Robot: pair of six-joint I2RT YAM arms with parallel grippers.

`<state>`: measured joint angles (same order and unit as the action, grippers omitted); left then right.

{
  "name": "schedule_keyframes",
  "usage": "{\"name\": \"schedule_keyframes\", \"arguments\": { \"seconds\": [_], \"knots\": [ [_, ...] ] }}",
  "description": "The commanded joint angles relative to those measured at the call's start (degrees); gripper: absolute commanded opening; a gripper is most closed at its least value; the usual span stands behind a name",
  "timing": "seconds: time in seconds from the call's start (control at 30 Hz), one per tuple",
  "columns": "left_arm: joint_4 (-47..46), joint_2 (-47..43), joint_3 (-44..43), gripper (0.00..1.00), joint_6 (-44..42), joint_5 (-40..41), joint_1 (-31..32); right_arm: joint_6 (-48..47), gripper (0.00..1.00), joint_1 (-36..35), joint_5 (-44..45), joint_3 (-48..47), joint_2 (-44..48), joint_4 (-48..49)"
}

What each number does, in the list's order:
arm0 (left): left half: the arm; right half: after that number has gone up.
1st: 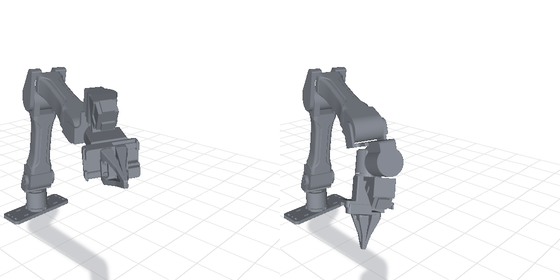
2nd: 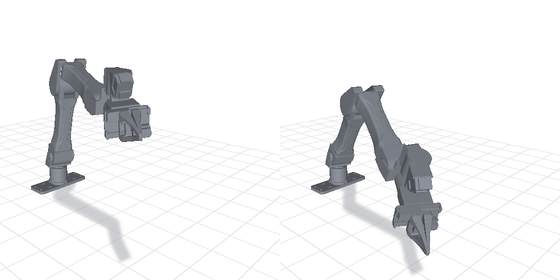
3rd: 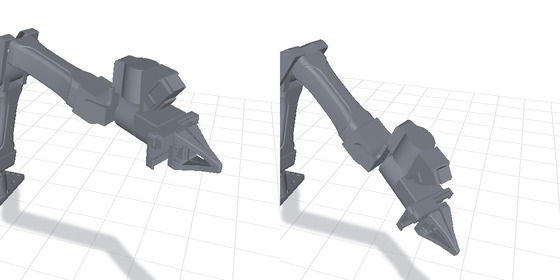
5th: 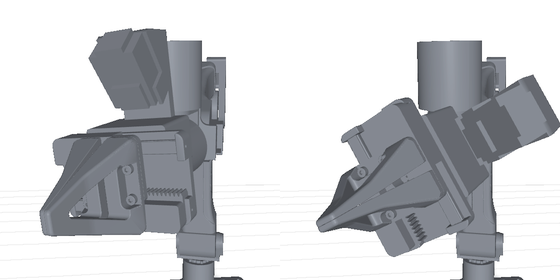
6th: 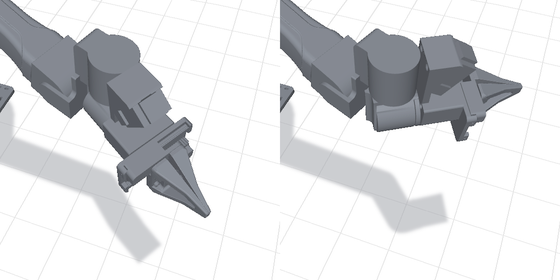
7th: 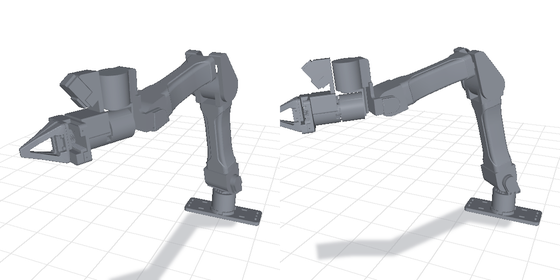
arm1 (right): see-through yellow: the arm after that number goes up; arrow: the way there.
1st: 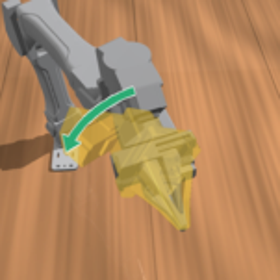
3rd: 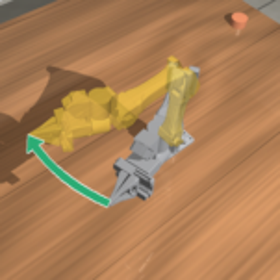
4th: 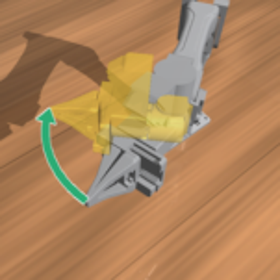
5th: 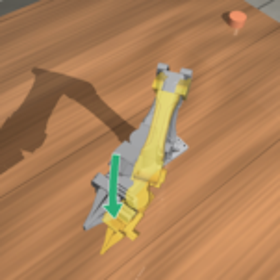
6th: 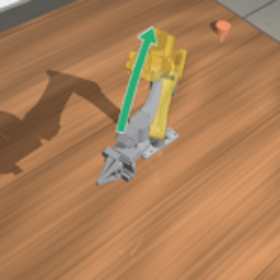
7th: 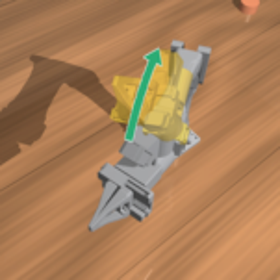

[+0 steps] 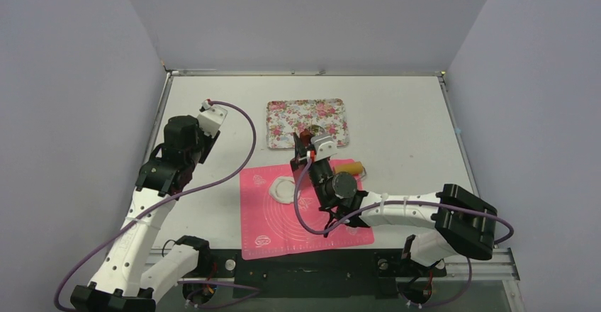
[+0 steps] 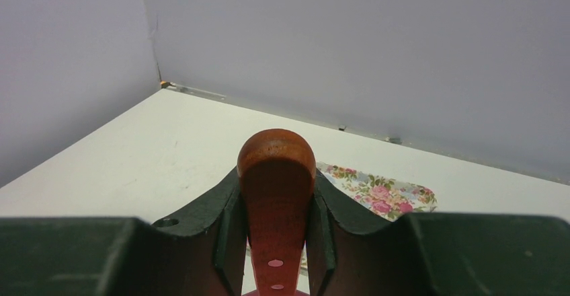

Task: Roll out the dumpling wrappers from the dough
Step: Remove the dumpling wrapper from the work surface.

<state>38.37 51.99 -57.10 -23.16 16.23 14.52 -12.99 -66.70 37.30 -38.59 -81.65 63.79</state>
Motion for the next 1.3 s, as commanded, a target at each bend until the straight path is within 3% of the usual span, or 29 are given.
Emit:
{"name": "schedule_keyframes", "arguments": {
  "seconds": [0.0, 0.9, 1.27],
  "knots": [
    [-2.41, -0.32, 0.22, 0.38, -0.16, -0.84, -0.01, 3.16, 0.00, 1.40, -2.38, -3.32, -0.62, 4.16],
    [-1.65, -0.44, -0.22, 0.38, -0.56, -1.37, -0.02, 2.88, 0.00, 2.63, -2.07, -3.36, -4.91, 5.31],
    [-1.55, -0.49, -0.29, 0.38, -0.74, -1.64, -0.02, 2.52, 0.00, 3.28, -3.46, -2.81, -2.66, 3.66]
  ]
}}
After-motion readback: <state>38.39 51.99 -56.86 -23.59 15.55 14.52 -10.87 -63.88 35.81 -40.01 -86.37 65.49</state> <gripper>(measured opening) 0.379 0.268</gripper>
